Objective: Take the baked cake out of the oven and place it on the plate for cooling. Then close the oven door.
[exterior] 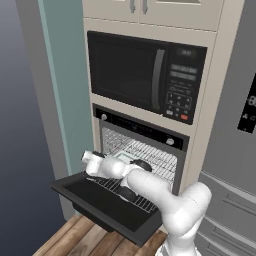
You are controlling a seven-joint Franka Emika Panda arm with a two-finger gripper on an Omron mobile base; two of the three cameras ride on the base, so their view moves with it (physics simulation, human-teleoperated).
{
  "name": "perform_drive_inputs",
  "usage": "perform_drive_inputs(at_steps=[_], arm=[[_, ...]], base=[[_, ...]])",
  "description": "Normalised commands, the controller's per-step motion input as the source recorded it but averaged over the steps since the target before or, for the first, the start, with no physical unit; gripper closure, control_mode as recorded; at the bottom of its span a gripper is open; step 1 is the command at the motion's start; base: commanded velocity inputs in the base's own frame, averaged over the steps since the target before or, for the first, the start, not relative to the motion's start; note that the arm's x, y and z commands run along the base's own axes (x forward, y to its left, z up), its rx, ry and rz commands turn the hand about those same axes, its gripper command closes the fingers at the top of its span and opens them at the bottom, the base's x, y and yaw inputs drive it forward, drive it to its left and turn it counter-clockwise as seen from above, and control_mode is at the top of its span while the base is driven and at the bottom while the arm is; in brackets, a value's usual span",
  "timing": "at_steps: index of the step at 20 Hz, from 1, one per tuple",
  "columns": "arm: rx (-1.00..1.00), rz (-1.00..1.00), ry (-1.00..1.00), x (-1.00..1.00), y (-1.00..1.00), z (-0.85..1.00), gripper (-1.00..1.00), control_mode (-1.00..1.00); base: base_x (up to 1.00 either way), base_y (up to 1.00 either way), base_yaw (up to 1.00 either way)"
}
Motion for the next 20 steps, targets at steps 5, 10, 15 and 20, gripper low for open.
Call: perform_drive_inputs(at_steps=[5, 10, 15, 20], arm=[[0.1, 0.0, -0.17, -1.0, -0.02, 1.0, 1.0, -1.0], [0.1, 0.03, -0.08, -1.0, -0.27, 1.0, 1.0, -1.0], [0.05, 0.11, -0.1, -1.0, -0.6, 0.86, 1.0, -1.0], [0.0, 0.17, -0.05, -1.0, -0.68, 0.55, 1.0, -1.0]], base=[[0.0, 0.0, 0.0], [0.0, 0.0, 0.0], [0.0, 0.0, 0.0], [0.0, 0.0, 0.0]])
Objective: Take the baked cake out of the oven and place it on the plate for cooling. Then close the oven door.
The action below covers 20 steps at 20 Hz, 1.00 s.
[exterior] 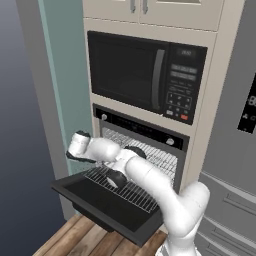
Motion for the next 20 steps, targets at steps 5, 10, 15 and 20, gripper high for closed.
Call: perform_drive_inputs(at_steps=[5, 10, 15, 20], arm=[[0.0, 0.17, 0.03, -1.0, -0.68, 0.55, 1.0, -1.0], [0.0, 0.17, 0.0, -1.0, -0.65, 0.72, 1.0, -1.0], [0.12, 0.17, -0.04, -1.0, -0.58, 0.56, 1.0, -1.0], [0.22, 0.17, -0.11, -0.96, -0.46, 0.31, 1.0, -1.0]], base=[[0.0, 0.0, 0.0], [0.0, 0.0, 0.0], [0.0, 0.0, 0.0], [0.0, 0.0, 0.0]])
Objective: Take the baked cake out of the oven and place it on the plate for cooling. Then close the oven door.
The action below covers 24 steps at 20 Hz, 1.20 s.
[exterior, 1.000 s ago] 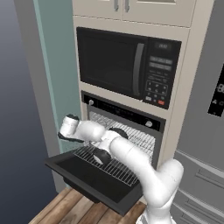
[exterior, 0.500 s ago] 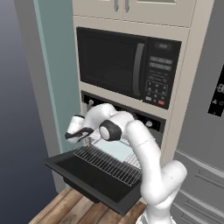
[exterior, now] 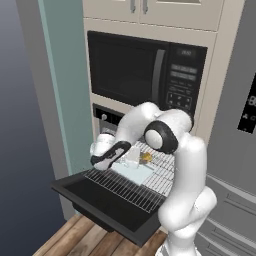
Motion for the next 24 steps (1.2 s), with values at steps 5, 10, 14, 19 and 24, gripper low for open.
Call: perform_drive_inputs(at_steps=[5, 10, 14, 19, 24], arm=[[0.25, 0.19, -0.2, -0.77, -0.32, 0.06, 1.0, -1.0], [0.29, 0.18, -0.23, -0.43, -0.15, 0.17, 1.0, -1.0], [0.33, 0.22, -0.18, -0.12, -0.14, 0.36, 1.0, -1.0], [0.23, 0.19, -0.03, 0.0, -0.01, 0.8, 1.0, -1.0], [0.07, 0.12, 0.0, -0.25, -0.03, 0.97, 1.0, -1.0]], base=[[0.0, 0.0, 0.0], [0.0, 0.0, 0.0], [0.0, 0.0, 0.0], [0.0, 0.0, 0.0], [0.0, 0.0, 0.0]])
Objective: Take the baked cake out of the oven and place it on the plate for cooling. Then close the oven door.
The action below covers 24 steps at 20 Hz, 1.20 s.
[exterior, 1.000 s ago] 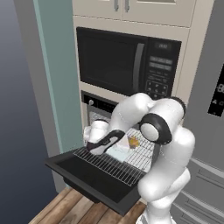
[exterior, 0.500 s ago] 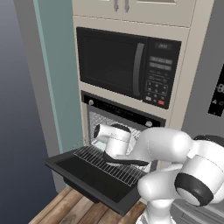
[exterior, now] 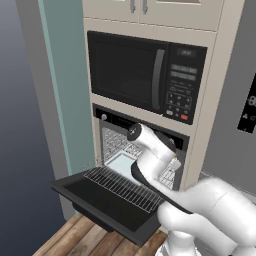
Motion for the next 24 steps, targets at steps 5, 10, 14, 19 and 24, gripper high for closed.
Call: perform_drive_inputs(at_steps=[5, 10, 14, 19, 24], arm=[[0.01, 0.07, 0.08, -0.27, -0.18, 0.54, 1.0, -1.0], [-0.02, 0.02, 0.1, -0.04, -0.17, 0.07, 1.0, -1.0], [-0.05, 0.0, 0.06, 0.0, -0.07, 0.04, 1.0, -1.0], [-0.03, 0.0, 0.01, 0.0, 0.0, 0.0, 1.0, -1.0], [-0.04, 0.0, 0.02, 0.0, 0.0, 0.0, 1.0, 1.0]], base=[[0.0, 0.0, 0.0], [0.0, 0.0, 0.0], [0.0, 0.0, 0.0], [0.0, 0.0, 0.0], [0.0, 0.0, 0.0]])
